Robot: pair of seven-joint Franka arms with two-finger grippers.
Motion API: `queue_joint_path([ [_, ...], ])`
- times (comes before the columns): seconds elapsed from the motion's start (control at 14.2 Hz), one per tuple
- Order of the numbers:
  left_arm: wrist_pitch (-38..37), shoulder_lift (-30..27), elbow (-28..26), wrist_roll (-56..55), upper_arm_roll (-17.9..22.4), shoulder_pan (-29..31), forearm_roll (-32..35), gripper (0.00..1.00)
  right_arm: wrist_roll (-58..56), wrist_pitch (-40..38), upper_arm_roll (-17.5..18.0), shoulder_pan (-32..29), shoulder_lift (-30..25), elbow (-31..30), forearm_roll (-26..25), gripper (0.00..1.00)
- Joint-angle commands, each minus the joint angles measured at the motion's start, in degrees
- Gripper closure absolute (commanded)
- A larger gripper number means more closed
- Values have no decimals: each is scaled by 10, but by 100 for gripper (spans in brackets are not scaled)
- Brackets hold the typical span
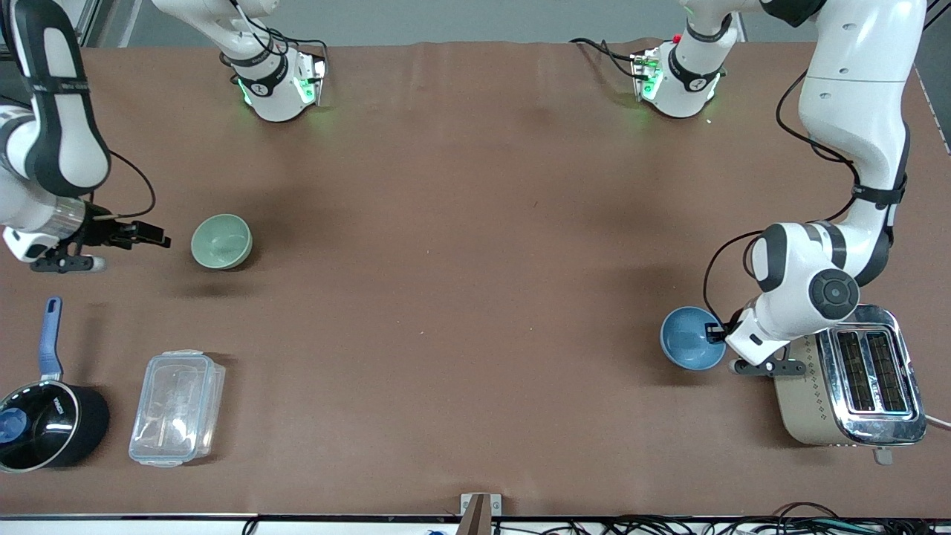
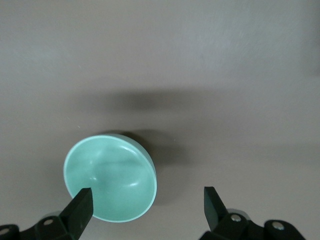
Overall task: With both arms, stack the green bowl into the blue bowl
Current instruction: 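Grasp the blue bowl with the left gripper while the right gripper grasps the green bowl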
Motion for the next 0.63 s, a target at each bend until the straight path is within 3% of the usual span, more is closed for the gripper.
queue_joint_path([
  [0.0, -1, 8, 17, -11, 0, 0, 2, 96, -7, 14, 2, 1, 29, -6, 11, 4],
  [0.28, -12, -21, 17, -10, -7, -5, 1, 100, -7, 17, 4, 6, 73, -5, 13, 9],
  [0.56, -124, -81, 15, -67, -82, -7, 0, 100, -35, 17, 4, 6, 114, -6, 65, 18],
])
